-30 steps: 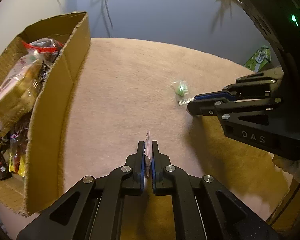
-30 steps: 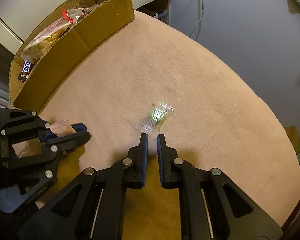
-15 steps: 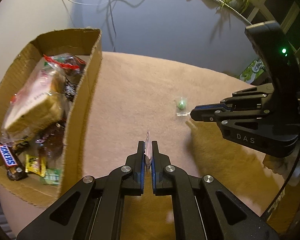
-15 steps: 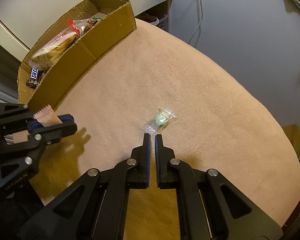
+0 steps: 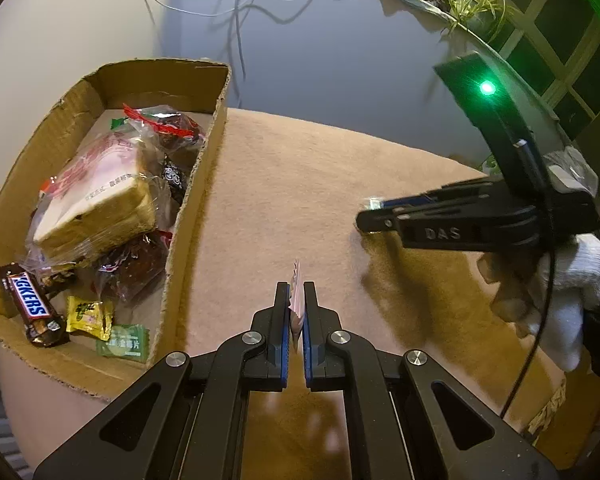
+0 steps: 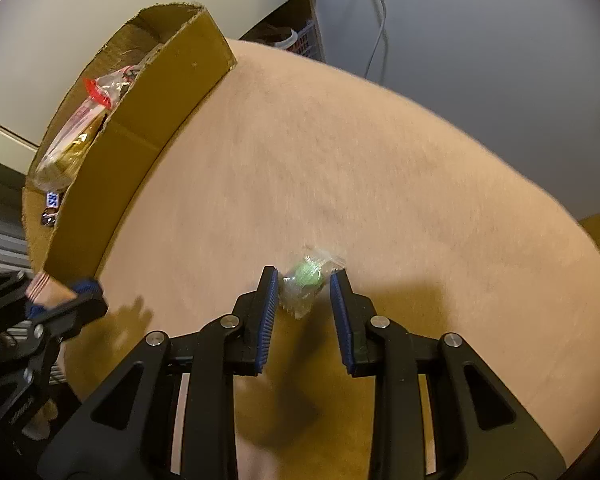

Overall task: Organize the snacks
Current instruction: 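Carry both candies over the box and open both tools to drop them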

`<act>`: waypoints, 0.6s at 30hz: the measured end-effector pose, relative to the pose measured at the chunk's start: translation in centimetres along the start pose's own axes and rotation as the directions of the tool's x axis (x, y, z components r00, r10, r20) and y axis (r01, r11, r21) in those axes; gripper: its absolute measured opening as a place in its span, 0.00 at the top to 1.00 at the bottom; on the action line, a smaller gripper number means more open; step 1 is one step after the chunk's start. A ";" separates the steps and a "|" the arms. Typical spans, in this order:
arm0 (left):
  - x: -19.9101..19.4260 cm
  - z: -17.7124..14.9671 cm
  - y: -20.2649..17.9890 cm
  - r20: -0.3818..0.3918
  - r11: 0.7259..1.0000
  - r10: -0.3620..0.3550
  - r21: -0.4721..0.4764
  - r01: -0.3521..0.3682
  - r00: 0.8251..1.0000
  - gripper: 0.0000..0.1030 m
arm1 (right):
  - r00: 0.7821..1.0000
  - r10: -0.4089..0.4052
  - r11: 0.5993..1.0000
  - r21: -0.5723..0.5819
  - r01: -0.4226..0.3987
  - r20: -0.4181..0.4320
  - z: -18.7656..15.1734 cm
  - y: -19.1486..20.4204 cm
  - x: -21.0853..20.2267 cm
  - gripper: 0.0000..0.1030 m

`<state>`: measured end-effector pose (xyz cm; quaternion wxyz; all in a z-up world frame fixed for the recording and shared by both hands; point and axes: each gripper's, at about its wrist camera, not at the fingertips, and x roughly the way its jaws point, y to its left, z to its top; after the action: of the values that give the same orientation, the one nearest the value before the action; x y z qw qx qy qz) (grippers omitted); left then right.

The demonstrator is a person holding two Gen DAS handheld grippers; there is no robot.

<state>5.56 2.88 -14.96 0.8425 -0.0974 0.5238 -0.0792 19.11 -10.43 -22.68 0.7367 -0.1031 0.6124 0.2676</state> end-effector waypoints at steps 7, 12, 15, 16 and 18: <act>0.0 -0.4 0.5 0.014 1.000 -0.003 -0.007 0.003 1.000 0.96 | 0.999 -0.052 0.997 -0.049 0.052 -0.012 0.4 1.4 0.4 0.84; -0.9 -0.3 1.3 0.023 1.000 -0.004 -0.023 0.005 1.000 0.96 | 0.999 -0.053 0.997 -0.052 0.053 0.010 0.2 2.1 -1.0 0.84; -1.9 -0.2 2.0 0.032 1.000 0.000 -0.030 0.001 0.999 0.96 | 0.998 -0.046 0.996 -0.074 0.049 0.035 0.4 2.9 -2.5 0.84; -1.9 0.0 2.1 0.034 1.000 0.003 -0.031 -0.002 0.999 0.96 | 0.998 -0.043 0.996 -0.081 0.046 0.041 0.5 3.1 -3.0 0.84; -2.6 0.2 2.5 0.044 0.999 0.010 -0.036 -0.008 0.999 0.96 | 0.997 -0.036 0.994 -0.098 0.042 0.062 1.0 4.0 -4.0 0.84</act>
<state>4.69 5.95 -13.18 0.8524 -0.1117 0.5069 -0.0641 17.40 -7.66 -17.90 0.7538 -0.1436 0.5739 0.2861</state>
